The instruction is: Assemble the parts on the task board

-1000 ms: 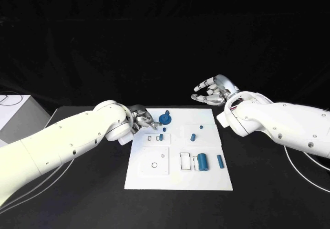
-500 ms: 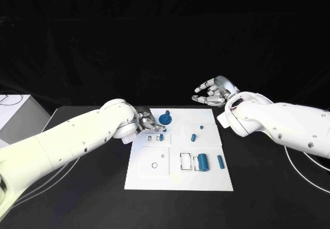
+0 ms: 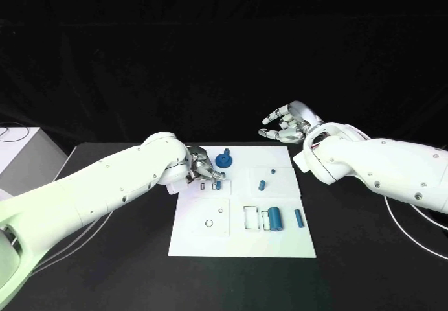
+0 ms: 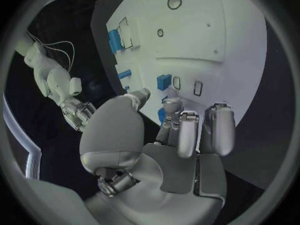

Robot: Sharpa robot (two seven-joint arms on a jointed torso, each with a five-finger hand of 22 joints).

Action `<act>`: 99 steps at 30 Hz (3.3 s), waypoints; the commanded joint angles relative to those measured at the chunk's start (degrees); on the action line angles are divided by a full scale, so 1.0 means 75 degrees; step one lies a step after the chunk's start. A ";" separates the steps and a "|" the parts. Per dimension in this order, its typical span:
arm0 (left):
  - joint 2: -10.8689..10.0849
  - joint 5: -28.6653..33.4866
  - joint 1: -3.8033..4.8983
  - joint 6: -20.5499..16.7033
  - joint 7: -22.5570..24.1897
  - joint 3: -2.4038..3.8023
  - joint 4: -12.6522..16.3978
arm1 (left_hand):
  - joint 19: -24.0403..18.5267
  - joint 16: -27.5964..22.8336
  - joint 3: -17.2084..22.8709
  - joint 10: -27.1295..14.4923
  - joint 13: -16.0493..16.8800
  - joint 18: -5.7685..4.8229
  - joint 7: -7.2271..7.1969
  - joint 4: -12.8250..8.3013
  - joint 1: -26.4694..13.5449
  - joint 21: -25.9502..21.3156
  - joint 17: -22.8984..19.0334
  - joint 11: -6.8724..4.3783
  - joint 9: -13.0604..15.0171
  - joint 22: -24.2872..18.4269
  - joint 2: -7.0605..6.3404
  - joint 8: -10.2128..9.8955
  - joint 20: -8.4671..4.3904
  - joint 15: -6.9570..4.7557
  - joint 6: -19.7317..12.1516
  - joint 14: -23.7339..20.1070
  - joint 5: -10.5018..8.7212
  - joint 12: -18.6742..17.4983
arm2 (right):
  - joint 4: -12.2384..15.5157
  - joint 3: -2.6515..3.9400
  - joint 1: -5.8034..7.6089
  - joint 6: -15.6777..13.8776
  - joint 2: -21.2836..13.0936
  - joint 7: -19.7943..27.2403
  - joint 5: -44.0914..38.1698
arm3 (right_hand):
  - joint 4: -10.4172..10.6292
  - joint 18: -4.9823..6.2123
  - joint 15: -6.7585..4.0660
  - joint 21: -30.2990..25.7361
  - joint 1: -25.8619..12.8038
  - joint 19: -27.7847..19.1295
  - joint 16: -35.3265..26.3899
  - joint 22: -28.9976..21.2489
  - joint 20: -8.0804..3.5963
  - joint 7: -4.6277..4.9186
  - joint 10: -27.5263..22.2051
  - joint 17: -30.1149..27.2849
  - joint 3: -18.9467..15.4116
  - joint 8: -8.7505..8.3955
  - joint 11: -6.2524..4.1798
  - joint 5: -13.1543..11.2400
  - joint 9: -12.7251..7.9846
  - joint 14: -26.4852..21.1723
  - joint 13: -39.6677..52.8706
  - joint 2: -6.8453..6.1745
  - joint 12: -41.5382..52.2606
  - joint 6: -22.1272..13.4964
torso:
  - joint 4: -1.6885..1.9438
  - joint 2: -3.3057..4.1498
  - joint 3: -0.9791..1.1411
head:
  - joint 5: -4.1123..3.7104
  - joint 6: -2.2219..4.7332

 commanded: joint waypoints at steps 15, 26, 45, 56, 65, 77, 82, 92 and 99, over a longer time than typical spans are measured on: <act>0.0069 0.0189 0.0012 0.0522 -0.0019 -0.0023 -0.0154 | -0.0059 -0.0031 -0.0015 -0.0111 -0.0076 0.0001 -0.0004 -0.0028 0.0143 -0.0031 0.1818 0.0002 0.0052 -0.0019 -0.0001 0.0051 0.0008 -0.0031 0.0005 0.0726 -0.0012 -0.0100 | -0.0025 0.0004 0.0001 0.0069 0.0038 -0.0056 -0.0513 | 0.0034 -0.0052 -0.0058 0.0046 -0.0057 0.0801 0.0049 0.2009 -0.0026 0.0001 0.0799 0.2012 -0.0065 0.0060 -0.0012 0.0041 0.0012 0.0796 0.2009 -0.0085 0.0015 -0.0082 | 0.0000 0.0021 0.0007 | -0.0045 0.0005; 0.0070 0.0212 0.0011 0.0506 -0.0015 -0.0050 -0.0191 | -0.0065 -0.0034 -0.0017 -0.0120 -0.0090 0.0003 -0.0007 -0.0032 0.0154 -0.0035 0.1810 0.0000 0.0061 -0.0028 -0.0005 0.0061 0.0009 -0.0032 0.0015 0.0722 -0.0012 -0.0110 | -0.0057 0.0003 -0.0001 0.0067 0.0067 -0.0104 -0.0574 | 0.0038 -0.0052 -0.0058 0.0046 -0.0071 0.0801 0.0049 0.2009 -0.0025 0.0000 0.0799 0.2012 -0.0075 0.0067 -0.0012 0.0044 0.0015 0.0796 0.2009 -0.0088 0.0015 -0.0084 | 0.0027 0.0000 -0.0009 | -0.0028 -0.0044; 0.0087 0.0398 0.0010 0.0555 0.0003 -0.0070 -0.0184 | -0.0105 -0.0046 0.0067 -0.0164 -0.0217 0.0012 -0.0073 -0.0182 0.0598 -0.0057 0.1786 -0.0060 0.0307 -0.0059 -0.0066 0.0254 -0.0020 -0.0079 0.0082 0.0709 -0.0011 -0.0213 | -0.0089 0.0003 -0.0008 0.0112 0.0119 -0.0198 -0.0612 | 0.0040 -0.0052 -0.0058 0.0046 -0.0086 0.0801 0.0049 0.2009 -0.0025 -0.0001 0.0799 0.2012 -0.0084 0.0078 -0.0013 0.0043 0.0019 0.0796 0.2009 -0.0087 0.0015 -0.0084 | 0.0017 0.0011 -0.0006 | -0.0026 -0.0052; 0.0110 0.0418 0.0010 0.0476 0.0014 -0.0074 -0.0182 | -0.0113 -0.0044 0.0099 -0.0157 -0.0219 0.0014 -0.0087 -0.0193 0.0664 -0.0062 0.1793 -0.0072 0.0355 -0.0068 -0.0045 0.0290 -0.0026 -0.0088 0.0099 0.0712 -0.0010 -0.0218 | -0.0079 0.0003 -0.0009 0.0129 0.0123 -0.0288 -0.0708 | 0.0037 -0.0052 -0.0058 0.0046 -0.0085 0.0801 0.0049 0.2009 -0.0024 -0.0003 0.0799 0.2012 -0.0084 0.0085 -0.0014 0.0044 0.0022 0.0796 0.2009 -0.0082 0.0015 -0.0082 | 0.0014 0.0019 0.0000 | -0.0005 -0.0064; 0.0186 0.0434 0.0009 0.0399 0.0026 -0.0077 -0.0277 | -0.0117 -0.0041 0.0429 -0.0129 -0.0229 0.0014 -0.0121 -0.0184 0.0848 -0.0065 0.1801 -0.0107 0.0496 -0.0065 0.0199 0.0337 -0.0059 -0.0122 0.0066 0.0715 -0.0010 -0.0236 | -0.0081 0.0003 -0.0010 0.0160 0.0129 -0.0331 -0.0698 | 0.0037 -0.0052 -0.0058 0.0046 -0.0085 0.0801 0.0049 0.2009 -0.0024 -0.0003 0.0799 0.2012 -0.0084 0.0085 -0.0014 0.0044 0.0022 0.0796 0.2009 -0.0082 0.0015 -0.0082 | 0.0007 0.0030 0.0007 | -0.0012 -0.0071; 0.0244 0.0443 0.0009 0.0476 0.0024 -0.0120 -0.0389 | -0.0092 -0.0004 0.0627 -0.0012 -0.0128 0.0008 -0.0202 -0.0226 0.0892 -0.0051 0.1887 -0.0175 0.0660 -0.0029 0.0189 0.0442 -0.0090 -0.0176 0.0167 0.0754 -0.0005 -0.0166 | -0.0060 0.0003 -0.0013 0.0217 0.0117 -0.0414 -0.0729 | 0.0032 -0.0052 -0.0059 0.0046 -0.0081 0.0801 0.0049 0.2009 -0.0025 -0.0006 0.0799 0.2012 -0.0081 0.0100 -0.0017 0.0055 0.0028 0.0796 0.2009 -0.0071 0.0015 -0.0079 | 0.0013 0.0020 0.0008 | -0.0029 -0.0117; 0.0245 0.0461 0.0009 0.0425 0.0035 -0.0133 -0.0371 | -0.0090 0.0000 0.1550 0.0005 -0.0168 0.0007 -0.0260 -0.0656 0.1174 -0.0054 0.1897 -0.0249 0.0882 -0.0023 0.0217 0.0438 -0.0164 -0.0254 0.0145 0.0759 0.0002 -0.0234 | -0.0064 0.0002 -0.0016 0.0245 0.0114 -0.0422 -0.0732 | 0.0032 -0.0052 -0.0059 0.0046 -0.0081 0.0801 0.0049 0.2009 -0.0025 -0.0006 0.0799 0.2012 -0.0081 0.0100 -0.0017 0.0055 0.0028 0.0796 0.2009 -0.0071 0.0015 -0.0079 | 0.0015 0.0012 0.0007 | -0.0022 -0.0118; 0.0056 0.0661 0.0005 0.0172 0.0102 -0.0133 -0.0107 | -0.0095 0.0000 0.3494 0.0141 -0.0102 0.0009 -0.0195 -0.1861 0.0692 -0.0053 0.1902 -0.0219 0.1616 -0.0008 0.0254 0.0707 -0.0146 -0.0224 0.0040 0.0761 0.0364 -0.0237 | -0.0081 0.0000 -0.0031 0.0348 0.0102 -0.0455 -0.0723 | 0.0040 -0.0052 -0.0064 0.0046 -0.0115 0.0801 0.0049 0.2009 -0.0028 -0.0010 0.0799 0.2012 -0.0100 0.0140 -0.0020 0.0135 0.0042 0.0796 0.2009 -0.0069 0.0015 -0.0090 | 0.0026 0.0007 -0.0003 | -0.0022 -0.0103; -0.0070 0.0656 0.0005 0.0070 0.0113 -0.0120 0.0085 | -0.0090 0.0030 0.3843 0.0223 0.0013 0.0008 -0.0250 -0.2189 0.0175 -0.0034 0.1969 -0.0257 0.2007 0.0022 0.0157 0.0965 -0.0175 -0.0265 0.0077 0.0790 0.1302 -0.0121 | -0.0088 -0.0003 -0.0037 0.0401 0.0099 -0.0482 -0.0716 | 0.0046 -0.0052 -0.0065 0.0046 -0.0147 0.0801 0.0049 0.2009 -0.0028 -0.0011 0.0799 0.2012 -0.0118 0.0153 -0.0021 0.0113 0.0046 0.0796 0.2009 -0.0072 0.0015 -0.0093 | 0.0023 0.0006 0.0000 | -0.0016 -0.0090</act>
